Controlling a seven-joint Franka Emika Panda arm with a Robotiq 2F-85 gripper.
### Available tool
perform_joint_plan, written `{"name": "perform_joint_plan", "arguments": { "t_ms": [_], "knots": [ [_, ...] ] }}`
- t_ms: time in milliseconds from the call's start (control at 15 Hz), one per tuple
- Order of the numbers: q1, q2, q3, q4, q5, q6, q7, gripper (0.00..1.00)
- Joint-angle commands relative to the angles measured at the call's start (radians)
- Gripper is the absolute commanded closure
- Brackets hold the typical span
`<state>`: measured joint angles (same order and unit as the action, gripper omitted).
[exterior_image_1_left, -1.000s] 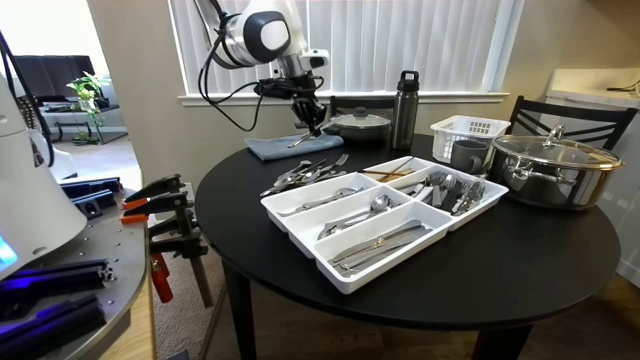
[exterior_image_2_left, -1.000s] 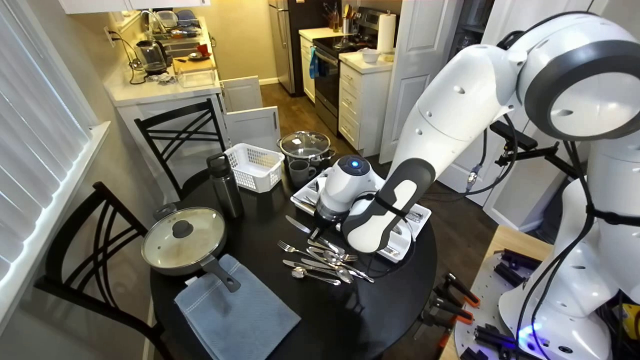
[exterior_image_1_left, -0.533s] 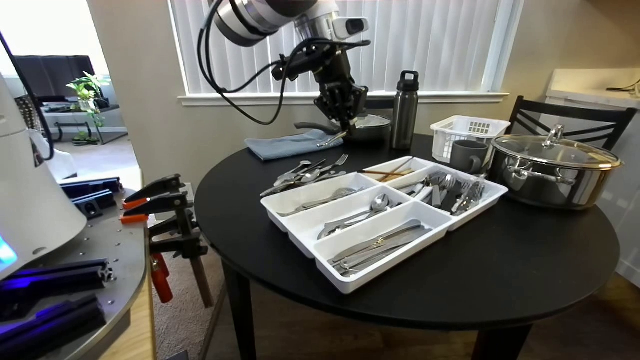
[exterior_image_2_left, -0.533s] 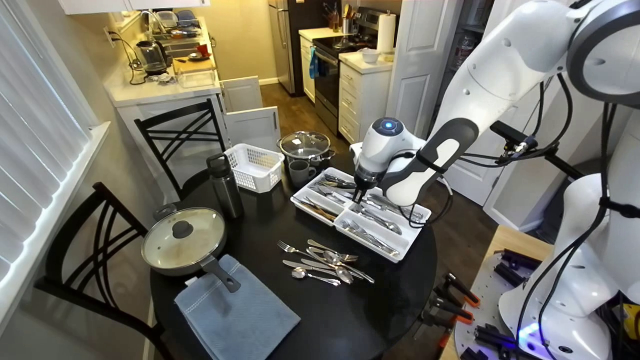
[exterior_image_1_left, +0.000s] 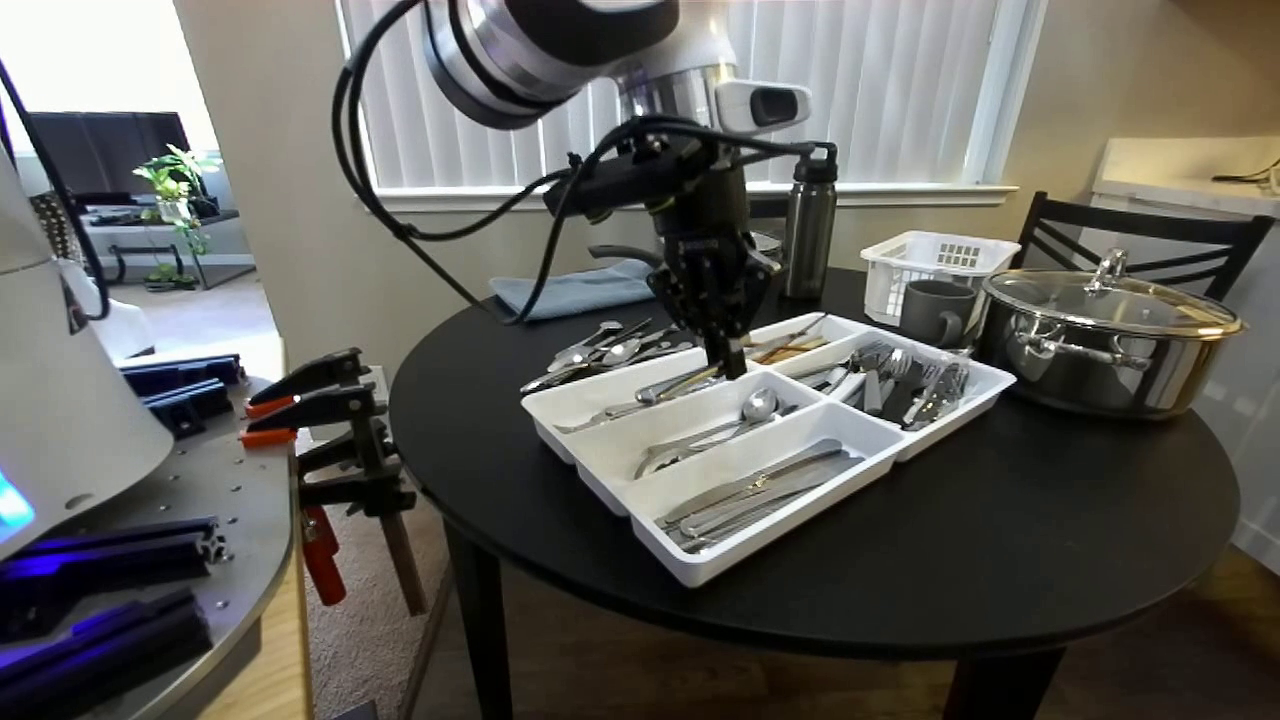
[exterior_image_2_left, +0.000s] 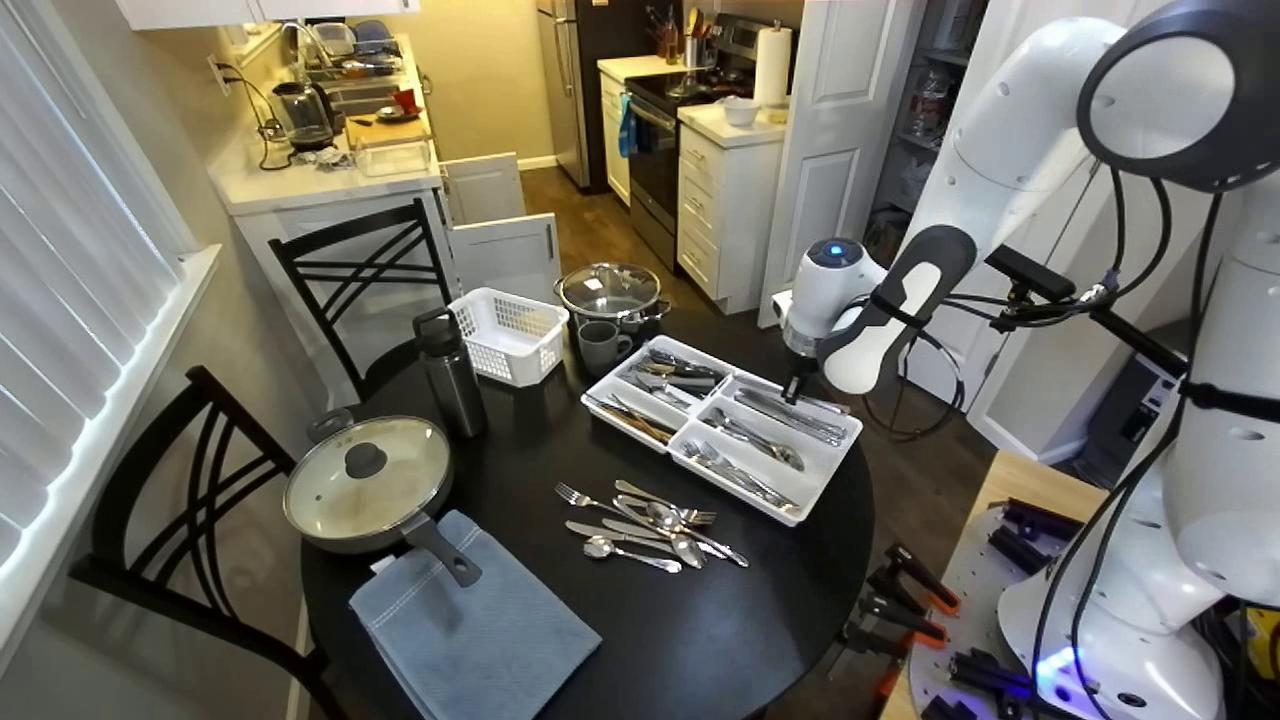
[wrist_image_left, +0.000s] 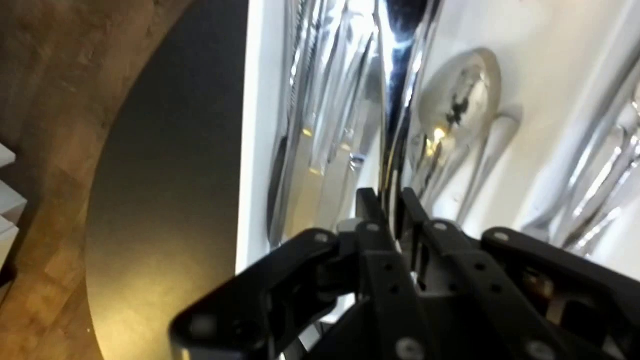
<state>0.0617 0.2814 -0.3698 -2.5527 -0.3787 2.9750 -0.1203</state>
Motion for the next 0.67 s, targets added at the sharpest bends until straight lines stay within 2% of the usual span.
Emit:
{"name": "perform_joint_plan", "arguments": {
  "t_ms": [0, 267, 400, 600],
  "knots": [
    [-0.070, 0.060, -0.007, 0.009, -0.032, 0.021, -0.015, 0.97],
    [-0.062, 0.125, -0.002, 0.037, -0.027, 0.055, 0.005, 0.97],
    [-0.029, 0.165, -0.020, 0.063, -0.029, 0.077, 0.025, 0.97],
    [0.053, 0.234, -0.100, 0.108, -0.036, 0.104, 0.055, 0.97]
  ]
}}
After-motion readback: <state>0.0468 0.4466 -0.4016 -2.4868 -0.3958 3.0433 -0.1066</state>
